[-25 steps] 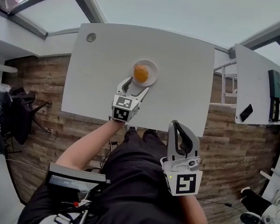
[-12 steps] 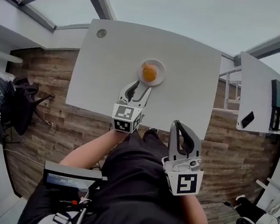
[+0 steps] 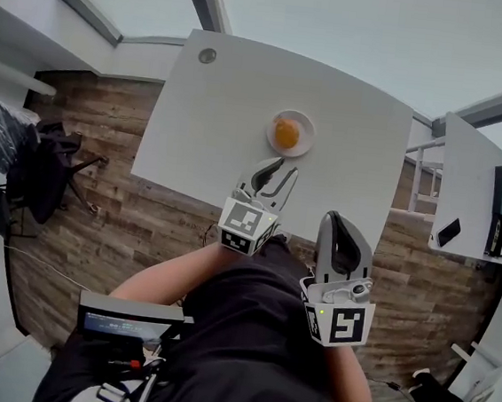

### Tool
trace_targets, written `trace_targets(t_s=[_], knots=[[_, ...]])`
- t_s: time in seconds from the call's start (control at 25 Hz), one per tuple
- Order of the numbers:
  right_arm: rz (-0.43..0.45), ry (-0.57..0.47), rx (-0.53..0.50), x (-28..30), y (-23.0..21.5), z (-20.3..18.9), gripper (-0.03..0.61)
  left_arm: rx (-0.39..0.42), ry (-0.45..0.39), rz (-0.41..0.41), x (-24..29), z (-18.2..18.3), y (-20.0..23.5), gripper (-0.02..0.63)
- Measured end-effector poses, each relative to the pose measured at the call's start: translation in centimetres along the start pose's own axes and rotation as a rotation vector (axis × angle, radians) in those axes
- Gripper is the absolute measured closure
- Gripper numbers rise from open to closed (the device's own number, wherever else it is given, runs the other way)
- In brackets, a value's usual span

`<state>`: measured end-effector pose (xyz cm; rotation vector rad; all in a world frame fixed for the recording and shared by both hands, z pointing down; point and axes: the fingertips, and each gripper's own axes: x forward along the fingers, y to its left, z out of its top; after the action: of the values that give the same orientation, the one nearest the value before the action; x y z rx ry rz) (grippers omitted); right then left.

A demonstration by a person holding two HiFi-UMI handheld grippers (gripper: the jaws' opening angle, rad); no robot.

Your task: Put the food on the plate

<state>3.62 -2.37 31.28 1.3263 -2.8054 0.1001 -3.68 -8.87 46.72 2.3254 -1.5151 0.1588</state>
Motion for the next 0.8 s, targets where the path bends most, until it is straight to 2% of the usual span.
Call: trace_targets(t_s=[0.12, 0.36, 0.56, 0.8], knots=[[0.006, -0.003, 0.008, 0.2, 0.3, 0.1, 0.571, 0.019, -0.016, 0.000, -1.0, 0.6, -0.2, 0.530], [-0.014, -0.007, 0.029, 0.8, -0.2, 0.3, 0.571, 0.032, -0.048, 0.022, -2.6, 2.4, -0.2, 0.548], [0.009, -0.006, 0.024, 1.0, 0.1, 0.1, 0.571, 0.053, -0.088, 0.037, -3.2, 3.7, -0.9, 0.605], [0.038, 0.002, 0.014, 1.8, 1.3, -0.1, 0.571, 0.064, -0.164, 0.065, -4.7, 4.3, -0.2, 0.607]])
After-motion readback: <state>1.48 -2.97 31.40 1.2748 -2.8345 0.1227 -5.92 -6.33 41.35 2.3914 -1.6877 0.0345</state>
